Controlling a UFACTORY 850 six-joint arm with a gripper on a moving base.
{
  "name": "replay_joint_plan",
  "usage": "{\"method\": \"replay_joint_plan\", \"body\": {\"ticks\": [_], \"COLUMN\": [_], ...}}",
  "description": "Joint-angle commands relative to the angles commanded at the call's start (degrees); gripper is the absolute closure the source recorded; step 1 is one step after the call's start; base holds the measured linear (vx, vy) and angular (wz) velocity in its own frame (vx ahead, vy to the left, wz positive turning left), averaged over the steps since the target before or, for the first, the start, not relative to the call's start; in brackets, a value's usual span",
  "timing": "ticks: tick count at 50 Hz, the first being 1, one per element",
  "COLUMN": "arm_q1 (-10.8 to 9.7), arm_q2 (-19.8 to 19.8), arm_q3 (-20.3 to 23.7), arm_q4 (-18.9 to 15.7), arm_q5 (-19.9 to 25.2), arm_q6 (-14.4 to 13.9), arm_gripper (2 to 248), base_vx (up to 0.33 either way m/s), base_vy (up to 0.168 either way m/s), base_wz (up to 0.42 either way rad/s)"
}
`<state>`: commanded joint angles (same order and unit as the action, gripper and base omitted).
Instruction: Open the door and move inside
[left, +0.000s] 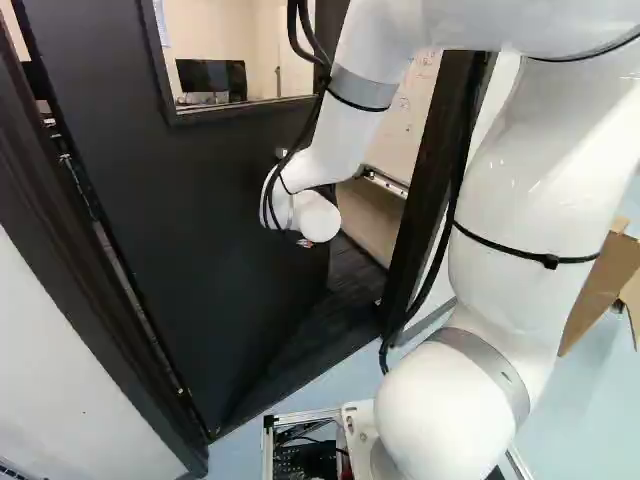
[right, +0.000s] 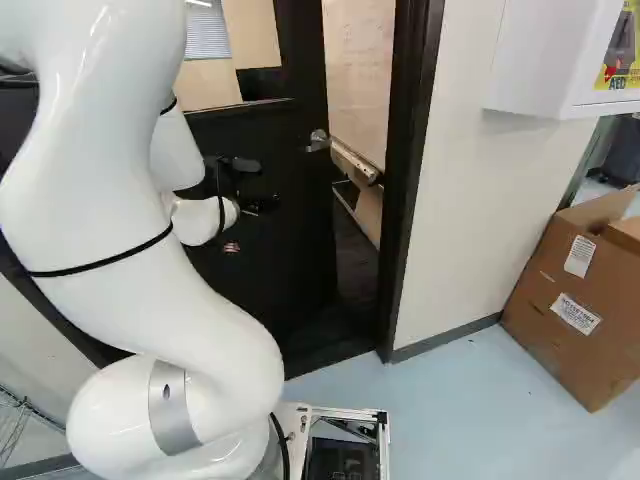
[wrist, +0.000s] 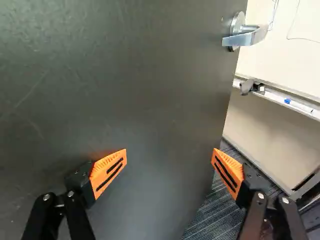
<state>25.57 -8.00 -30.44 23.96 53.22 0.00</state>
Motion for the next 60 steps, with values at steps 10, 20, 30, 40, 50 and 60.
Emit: {"method": "replay_joint_plan", "body": {"ticks": [10,20,30,40,50,60], "arm_q1": [1.4,2.7,4.0,5.2,6.4,7.5], "arm_q2": [-0.7,-1.7,-2.8,-4.0,-5.2,-6.5], "arm_q3": [-0.8,-1.9,-3.1,-4.5,-5.9,-7.4], "arm_q4": [0.0,0.0,-0.2,-0.7,-1.4,-2.1], "arm_q5": [0.0,0.0,0.0,0.0,0.0,0.0], "arm_q6": [0.0,0.0,0.0,0.0,0.0,0.0], "arm_gripper": [3,3,3,3,3,3], "base_vx": [0.0,0.0,0.0,0.0,0.0,0.0], "base_vy": [0.0,0.0,0.0,0.0,0.0,0.0], "base_wz": [0.0,0.0,0.0,0.0,0.0,0.0]}}
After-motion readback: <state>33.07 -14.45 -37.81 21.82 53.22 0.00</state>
